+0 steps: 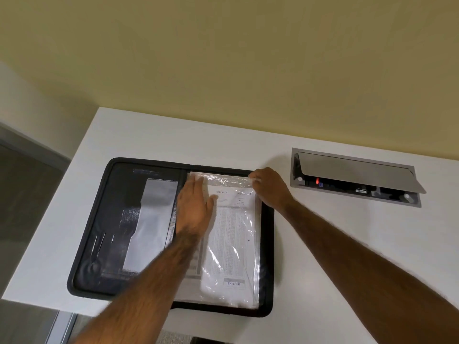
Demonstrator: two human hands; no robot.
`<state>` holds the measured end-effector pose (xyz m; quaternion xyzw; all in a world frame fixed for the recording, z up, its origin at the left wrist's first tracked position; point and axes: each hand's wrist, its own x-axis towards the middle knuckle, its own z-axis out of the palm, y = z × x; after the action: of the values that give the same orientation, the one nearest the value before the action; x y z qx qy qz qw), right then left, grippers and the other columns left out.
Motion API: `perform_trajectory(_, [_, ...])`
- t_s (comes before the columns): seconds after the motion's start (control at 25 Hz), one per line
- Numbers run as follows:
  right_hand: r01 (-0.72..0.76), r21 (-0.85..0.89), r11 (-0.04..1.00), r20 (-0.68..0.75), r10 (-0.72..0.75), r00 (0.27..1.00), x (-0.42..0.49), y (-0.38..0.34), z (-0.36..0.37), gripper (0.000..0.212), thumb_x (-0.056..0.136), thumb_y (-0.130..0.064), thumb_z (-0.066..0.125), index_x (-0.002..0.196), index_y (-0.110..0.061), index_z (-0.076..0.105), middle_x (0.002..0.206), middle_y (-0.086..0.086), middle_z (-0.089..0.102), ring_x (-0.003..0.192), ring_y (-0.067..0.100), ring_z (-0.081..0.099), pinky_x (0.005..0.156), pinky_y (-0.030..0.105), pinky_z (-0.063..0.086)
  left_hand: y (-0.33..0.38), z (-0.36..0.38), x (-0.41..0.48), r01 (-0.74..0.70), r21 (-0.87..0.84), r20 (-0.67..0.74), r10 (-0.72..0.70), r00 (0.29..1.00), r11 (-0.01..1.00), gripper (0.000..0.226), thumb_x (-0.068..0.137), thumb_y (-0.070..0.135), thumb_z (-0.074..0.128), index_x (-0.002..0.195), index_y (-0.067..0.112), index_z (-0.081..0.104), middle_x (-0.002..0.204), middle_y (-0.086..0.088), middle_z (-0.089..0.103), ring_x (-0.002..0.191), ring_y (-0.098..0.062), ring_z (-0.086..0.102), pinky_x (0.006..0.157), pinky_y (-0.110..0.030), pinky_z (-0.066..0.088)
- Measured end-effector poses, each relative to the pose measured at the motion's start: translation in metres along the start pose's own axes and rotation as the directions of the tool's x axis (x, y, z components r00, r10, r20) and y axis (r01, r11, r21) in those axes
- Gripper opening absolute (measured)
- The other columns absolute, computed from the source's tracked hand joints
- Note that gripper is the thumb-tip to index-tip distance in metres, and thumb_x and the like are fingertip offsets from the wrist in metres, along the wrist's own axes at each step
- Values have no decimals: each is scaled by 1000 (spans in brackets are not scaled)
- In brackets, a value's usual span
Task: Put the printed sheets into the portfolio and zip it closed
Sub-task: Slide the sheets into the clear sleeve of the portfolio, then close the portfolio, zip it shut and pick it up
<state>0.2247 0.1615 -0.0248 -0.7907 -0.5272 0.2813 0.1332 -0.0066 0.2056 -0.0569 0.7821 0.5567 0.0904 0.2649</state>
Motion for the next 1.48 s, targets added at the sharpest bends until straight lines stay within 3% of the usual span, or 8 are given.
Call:
perform_trajectory(0.08, [-61,118,991,-116,75,990,-36,8,16,26,85,-17,46,96,-30,66,105,-2,60,101,20,54,85,33,45,-17,11,-41,28,84,48,-32,998,996,73,101,58,35,159,21,10,169,-5,3,155,-25,5,125,-45,11])
perform_trajectory(0.16, [-29,6,1000,-143,29,989,-76,13,39,32,92,-20,53,123,-27,60,130,3,57,123,23,51,100,38,46,-27,17,-78,0,212,76,-17,997,977,76,102,60,23,160,20,-5,168,-7,-14,155,-26,-11,126,-48,5])
perform_trajectory(0.28, [88,-198,976,-67,-103,992,-121,22,71,53,98,-35,54,147,-22,39,161,5,28,151,27,22,118,43,32,-31,24,-110,-43,291,103,13,995,956,77,101,60,18,158,18,-11,166,-7,-22,153,-28,-17,125,-52,0])
perform_trajectory(0.72, [-1,-271,963,73,22,997,-158,26,60,72,97,-47,52,155,-25,16,167,4,8,154,31,6,120,48,19,-4,12,-159,-116,354,313,-1,950,928,71,101,59,12,152,25,-25,159,-4,-37,149,-26,-29,125,-48,-7])
perform_trajectory(0.84, [44,-269,962,122,-11,992,-173,29,53,74,98,-45,52,157,-25,12,168,5,6,154,32,7,120,49,22,-15,-6,-179,-45,393,269,-67,961,918,73,103,56,21,156,23,-16,162,-6,-27,152,-28,-21,122,-45,-11])
perform_trajectory(1.0, [79,-264,961,129,-46,991,-191,32,47,71,97,-42,54,156,-26,16,167,6,13,153,31,15,117,48,31,-55,-42,-196,220,304,85,-256,963,927,66,100,52,40,156,23,20,167,-5,9,155,-28,4,125,-50,5])
perform_trajectory(1.2, [73,-172,982,76,-60,995,-207,3,47,67,96,-35,60,152,-25,25,160,4,28,145,25,33,110,39,42,-117,-93,-188,505,194,-69,-502,862,841,65,98,51,48,152,18,33,162,-11,27,150,-32,22,123,-55,17])
perform_trajectory(1.48, [54,90,994,93,-62,994,-209,-81,99,68,98,-36,56,156,-22,23,165,1,20,153,21,17,122,43,21,-193,-143,-159,632,30,-18,-632,775,774,59,96,49,52,141,12,44,136,-18,55,123,-40,54,104,-53,44])
